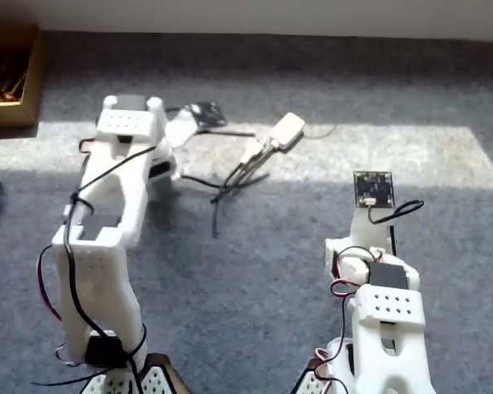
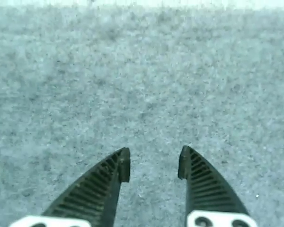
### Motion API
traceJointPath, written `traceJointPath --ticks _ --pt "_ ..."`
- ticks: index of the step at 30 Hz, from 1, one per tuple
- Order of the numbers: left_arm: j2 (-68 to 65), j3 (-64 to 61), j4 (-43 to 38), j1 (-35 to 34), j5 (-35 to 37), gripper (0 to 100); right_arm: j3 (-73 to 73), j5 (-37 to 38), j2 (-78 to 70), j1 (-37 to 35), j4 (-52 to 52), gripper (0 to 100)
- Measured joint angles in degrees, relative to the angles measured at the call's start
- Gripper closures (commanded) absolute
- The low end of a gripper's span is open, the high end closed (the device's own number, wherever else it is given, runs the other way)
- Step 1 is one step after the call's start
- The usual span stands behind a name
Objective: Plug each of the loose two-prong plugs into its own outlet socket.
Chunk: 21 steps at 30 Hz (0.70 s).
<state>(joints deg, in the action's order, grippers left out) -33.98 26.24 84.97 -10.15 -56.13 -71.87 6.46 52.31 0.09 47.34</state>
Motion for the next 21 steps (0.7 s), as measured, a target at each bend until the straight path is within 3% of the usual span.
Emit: traceJointPath --ticks 4,12,17,21 --pt "0.0 10.37 6.59 -12.75 6.24 99 0.0 0.0 0.0 0.0 0.0 83.2" --pt "-0.18 18.99 10.73 -41.76 7.3 99 -1.14 0.0 0.0 0.0 -0.35 83.2" --pt "-0.26 14.77 10.81 -50.9 7.3 99 -1.23 0.0 0.0 0.0 -0.35 83.2" --pt "-0.26 7.74 10.2 -51.87 4.92 97 -1.23 0.0 0.0 0.0 -0.35 83.2"
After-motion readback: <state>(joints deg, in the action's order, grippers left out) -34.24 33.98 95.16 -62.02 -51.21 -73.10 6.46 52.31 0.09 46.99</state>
